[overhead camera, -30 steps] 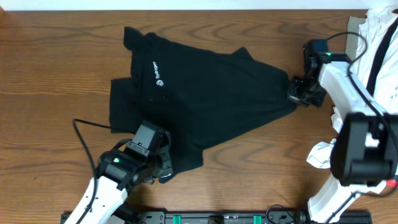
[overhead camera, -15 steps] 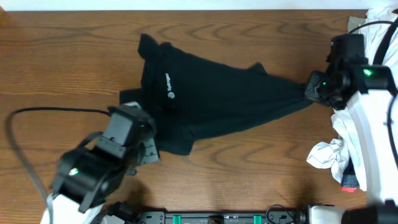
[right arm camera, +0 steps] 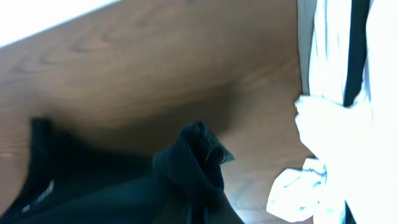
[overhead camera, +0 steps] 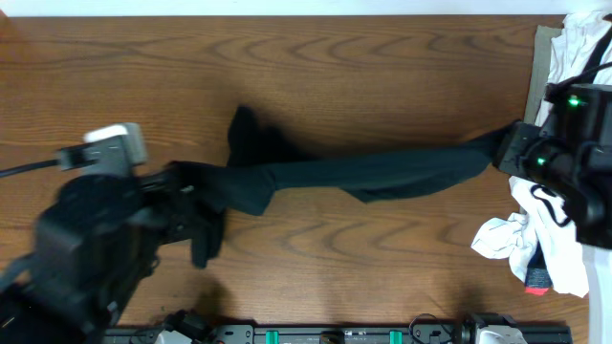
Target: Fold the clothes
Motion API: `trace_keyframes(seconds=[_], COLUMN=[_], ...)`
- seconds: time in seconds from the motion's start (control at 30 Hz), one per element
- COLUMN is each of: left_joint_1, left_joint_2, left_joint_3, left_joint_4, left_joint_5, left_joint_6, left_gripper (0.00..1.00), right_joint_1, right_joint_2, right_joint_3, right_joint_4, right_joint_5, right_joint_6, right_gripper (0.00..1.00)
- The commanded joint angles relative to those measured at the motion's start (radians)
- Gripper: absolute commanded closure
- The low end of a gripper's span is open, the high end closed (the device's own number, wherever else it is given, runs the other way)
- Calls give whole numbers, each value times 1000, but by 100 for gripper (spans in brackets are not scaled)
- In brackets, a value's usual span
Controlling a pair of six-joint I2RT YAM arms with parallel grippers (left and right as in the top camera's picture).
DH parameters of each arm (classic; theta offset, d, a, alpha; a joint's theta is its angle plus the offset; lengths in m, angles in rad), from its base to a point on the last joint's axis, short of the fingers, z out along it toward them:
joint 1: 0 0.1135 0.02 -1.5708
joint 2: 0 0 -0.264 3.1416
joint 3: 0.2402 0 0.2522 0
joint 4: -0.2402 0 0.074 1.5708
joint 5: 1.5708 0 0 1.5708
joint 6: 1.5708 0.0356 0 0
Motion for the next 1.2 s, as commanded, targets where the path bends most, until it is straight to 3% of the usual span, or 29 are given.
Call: trace_keyframes(seconds=[0.0, 0.53, 0.8, 1.17], left_joint_1=[-2, -2, -2, -2], left_joint_2=[7, 29, 29, 89], left_joint_3=[151, 536, 587, 588], left_joint_4=[-20, -60, -136, -129], left_joint_5=[-87, -79, 63, 50], left_joint_6=[44, 58, 19, 22], left_gripper=[94, 94, 94, 94], right_joint_1=[-7, -7, -7, -7], right_joint_2=[-19, -19, -19, -4], right_joint_3=[130, 562, 700, 717], right_joint_4=[-37, -203, -315, -317], right_joint_5=[-36, -37, -36, 31], right_joint_6=[-47, -107, -107, -107], right_gripper=[99, 99, 99, 99])
